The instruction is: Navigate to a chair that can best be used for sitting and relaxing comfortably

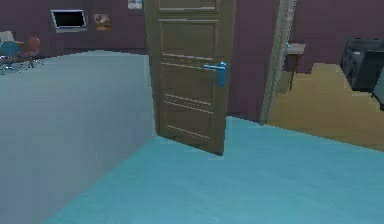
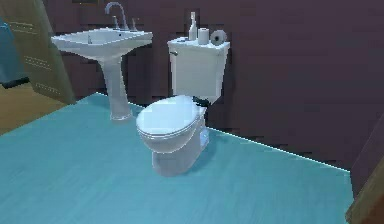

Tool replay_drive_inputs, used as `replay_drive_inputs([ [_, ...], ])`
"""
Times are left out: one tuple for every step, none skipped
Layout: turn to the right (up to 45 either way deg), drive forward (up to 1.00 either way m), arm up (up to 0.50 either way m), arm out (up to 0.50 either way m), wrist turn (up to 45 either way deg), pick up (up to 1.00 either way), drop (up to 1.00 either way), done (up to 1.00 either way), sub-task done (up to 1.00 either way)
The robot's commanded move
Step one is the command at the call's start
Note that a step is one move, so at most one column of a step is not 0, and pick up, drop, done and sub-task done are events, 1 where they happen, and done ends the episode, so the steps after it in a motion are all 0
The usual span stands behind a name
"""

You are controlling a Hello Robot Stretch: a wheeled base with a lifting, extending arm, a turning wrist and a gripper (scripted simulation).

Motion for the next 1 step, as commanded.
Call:
replay_drive_inputs([
  [0.0,0.75,0.0,0.0,0.0,0.0,0.0,0.0,0.0],
])
